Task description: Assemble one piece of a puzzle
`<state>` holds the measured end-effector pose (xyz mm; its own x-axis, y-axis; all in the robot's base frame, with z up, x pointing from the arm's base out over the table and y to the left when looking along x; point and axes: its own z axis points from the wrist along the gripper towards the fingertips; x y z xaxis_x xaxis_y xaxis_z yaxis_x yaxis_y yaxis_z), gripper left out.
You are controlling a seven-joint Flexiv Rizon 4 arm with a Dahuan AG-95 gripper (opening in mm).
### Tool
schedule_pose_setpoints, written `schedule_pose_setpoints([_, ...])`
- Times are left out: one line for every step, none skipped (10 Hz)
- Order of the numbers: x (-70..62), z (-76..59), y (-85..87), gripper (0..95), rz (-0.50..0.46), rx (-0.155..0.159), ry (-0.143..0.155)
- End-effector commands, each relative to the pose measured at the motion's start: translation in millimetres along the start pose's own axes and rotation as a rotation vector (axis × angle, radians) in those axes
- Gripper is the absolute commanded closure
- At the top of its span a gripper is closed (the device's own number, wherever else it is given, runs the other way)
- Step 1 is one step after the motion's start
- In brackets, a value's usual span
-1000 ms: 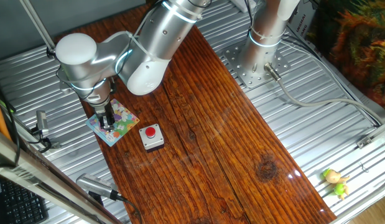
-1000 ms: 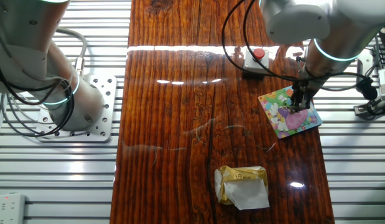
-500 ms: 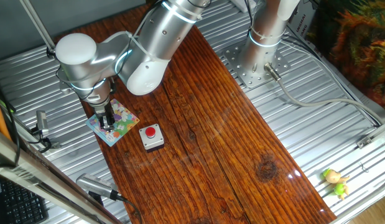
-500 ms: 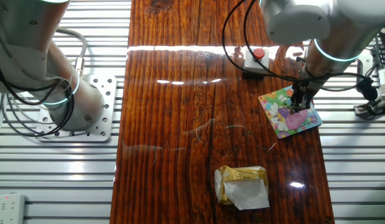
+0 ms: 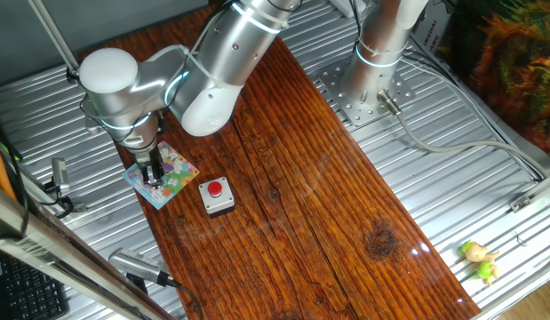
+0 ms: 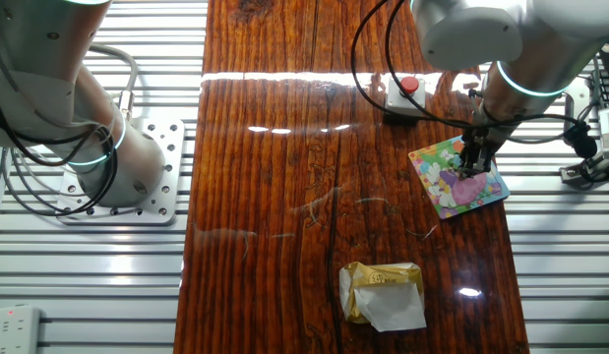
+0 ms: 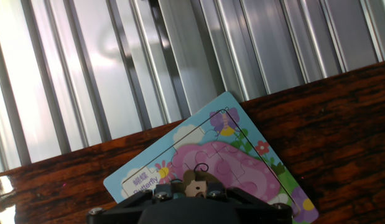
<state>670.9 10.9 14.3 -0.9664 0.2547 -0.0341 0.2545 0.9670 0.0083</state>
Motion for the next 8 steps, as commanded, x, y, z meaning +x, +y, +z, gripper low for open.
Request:
schedule_pose_setpoints([0.1,-0.3,0.0,95.0,-0.001,0.000,-0.002])
schedule_pose_setpoints([0.1,-0.3,0.0,95.0,-0.001,0.000,-0.003])
schedule_pose_setpoints([0.1,-0.3,0.0,95.0,-0.003,0.000,-0.003])
schedule_pose_setpoints([0.1,-0.3,0.0,95.0,-0.006,0.001,-0.002])
schedule_pose_setpoints([0.1,-0.3,0.0,76.0,-0.007,0.002,-0.002])
schedule_pose_setpoints([0.1,-0.3,0.0,76.0,-0.008,0.002,-0.002])
schedule_pose_setpoints([0.1,-0.3,0.0,76.0,-0.011,0.003,-0.002])
schedule_pose_setpoints([0.1,-0.3,0.0,76.0,-0.012,0.004,-0.002])
